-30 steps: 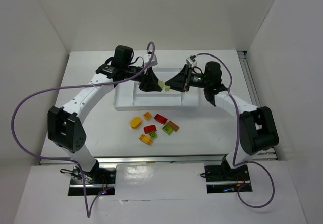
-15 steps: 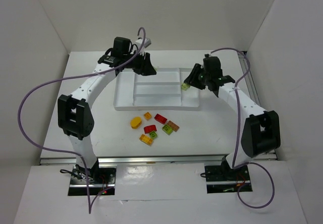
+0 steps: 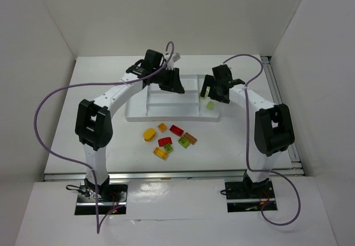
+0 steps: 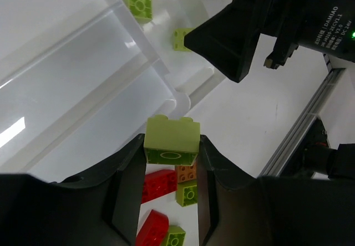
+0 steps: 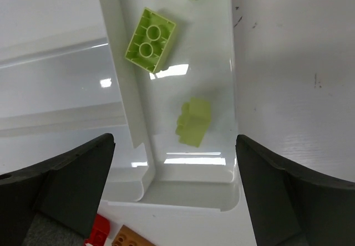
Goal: Sort the legos into containers by color
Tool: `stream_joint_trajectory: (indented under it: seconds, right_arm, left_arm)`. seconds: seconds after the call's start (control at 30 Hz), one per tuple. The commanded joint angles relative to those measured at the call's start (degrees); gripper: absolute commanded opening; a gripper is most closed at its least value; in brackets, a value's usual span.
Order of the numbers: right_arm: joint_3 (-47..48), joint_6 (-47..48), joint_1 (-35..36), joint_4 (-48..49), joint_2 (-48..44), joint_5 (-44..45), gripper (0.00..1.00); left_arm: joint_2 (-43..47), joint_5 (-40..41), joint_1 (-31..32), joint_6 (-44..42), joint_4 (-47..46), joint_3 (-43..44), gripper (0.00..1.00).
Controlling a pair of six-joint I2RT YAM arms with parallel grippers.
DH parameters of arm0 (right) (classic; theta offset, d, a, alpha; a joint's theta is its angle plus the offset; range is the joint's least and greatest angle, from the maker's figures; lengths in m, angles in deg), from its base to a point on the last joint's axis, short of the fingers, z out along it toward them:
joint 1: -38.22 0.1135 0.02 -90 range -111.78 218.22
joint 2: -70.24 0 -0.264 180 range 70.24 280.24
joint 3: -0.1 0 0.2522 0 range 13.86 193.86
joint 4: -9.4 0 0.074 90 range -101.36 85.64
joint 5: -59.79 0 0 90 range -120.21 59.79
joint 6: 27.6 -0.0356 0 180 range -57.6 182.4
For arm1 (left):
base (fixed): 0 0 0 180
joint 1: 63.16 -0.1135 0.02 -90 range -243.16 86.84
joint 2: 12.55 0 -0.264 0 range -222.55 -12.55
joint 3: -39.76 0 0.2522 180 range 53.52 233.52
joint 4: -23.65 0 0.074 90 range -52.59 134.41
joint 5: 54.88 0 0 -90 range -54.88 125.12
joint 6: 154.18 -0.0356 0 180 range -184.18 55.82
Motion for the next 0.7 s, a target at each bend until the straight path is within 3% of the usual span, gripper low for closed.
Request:
stream_joint_trajectory:
  seconds: [0.0, 0.17, 0.27, 0.67]
  right_arm:
    - [1.5, 0.0, 0.8, -0.9, -4.8, 5.6, 0.97]
    - [-9.4, -6.2, -0.5, 1.4, -23.0, 17.5, 0.96]
    - [-12.5, -8.0, -1.8, -0.2, -29.9, 21.3, 0.98]
    - [-14.8, -10.8, -4.3, -8.2, -35.9, 23.3, 0.99]
  left_arm:
    - [-3.5, 0.3, 2.1, 2.6, 0.1, 4.0, 0.00]
    - [-11.7, 7.0, 8.1, -3.9, 10.2, 20.0, 0.00]
    - [-16.2, 6.5, 9.4, -3.3, 11.7, 23.7, 0.00]
    - [-24.6, 1.1, 10.8, 2.3, 4.1, 28.9, 0.00]
